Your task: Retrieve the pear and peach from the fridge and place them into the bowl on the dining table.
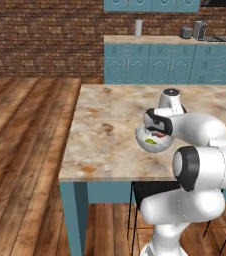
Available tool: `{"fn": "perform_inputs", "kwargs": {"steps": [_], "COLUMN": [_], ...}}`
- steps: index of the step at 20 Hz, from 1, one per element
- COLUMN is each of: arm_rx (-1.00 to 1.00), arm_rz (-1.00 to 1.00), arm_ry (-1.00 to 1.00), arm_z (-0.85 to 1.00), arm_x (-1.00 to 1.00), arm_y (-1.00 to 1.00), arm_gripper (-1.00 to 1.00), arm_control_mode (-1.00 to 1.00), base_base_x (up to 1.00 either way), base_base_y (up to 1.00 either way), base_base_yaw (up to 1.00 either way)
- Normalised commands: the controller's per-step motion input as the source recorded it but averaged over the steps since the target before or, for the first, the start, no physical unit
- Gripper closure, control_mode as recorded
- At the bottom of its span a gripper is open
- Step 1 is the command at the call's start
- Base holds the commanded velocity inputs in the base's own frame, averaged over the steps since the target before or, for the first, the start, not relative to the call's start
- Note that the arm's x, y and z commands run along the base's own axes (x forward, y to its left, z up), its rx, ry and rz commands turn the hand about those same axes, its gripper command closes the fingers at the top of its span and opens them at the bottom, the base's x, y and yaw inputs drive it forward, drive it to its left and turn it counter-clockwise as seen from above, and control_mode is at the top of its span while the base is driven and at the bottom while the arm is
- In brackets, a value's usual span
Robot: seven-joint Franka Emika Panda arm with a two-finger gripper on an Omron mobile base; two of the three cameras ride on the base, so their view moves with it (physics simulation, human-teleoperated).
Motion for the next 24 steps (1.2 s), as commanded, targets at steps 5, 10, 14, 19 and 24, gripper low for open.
{"fn": "perform_inputs", "kwargs": {"steps": [5,10,14,19,24], "arm_rx": [0.0,0.0,0.0,0.0,0.0], "arm_rz": [-0.04,-0.03,-0.01,-0.01,-0.02], "arm_ry": [0.07,0.03,0.02,0.0,0.0], "arm_z": [-0.28,-0.31,-0.34,-0.23,-0.04], "arm_x": [0.24,0.3,0.41,0.46,0.29], "arm_y": [-0.06,-0.09,-0.06,0.0,-0.05], "arm_gripper": [1.0,1.0,-1.0,-1.0,-1.0], "arm_control_mode": [-1.0,-1.0,-1.0,-1.0,-1.0], "base_base_x": [0.0,0.0,0.0,0.0,0.0], "base_base_y": [0.0,0.0,0.0,0.0,0.0], "base_base_yaw": [0.0,0.0,0.0,0.0,0.0]}}
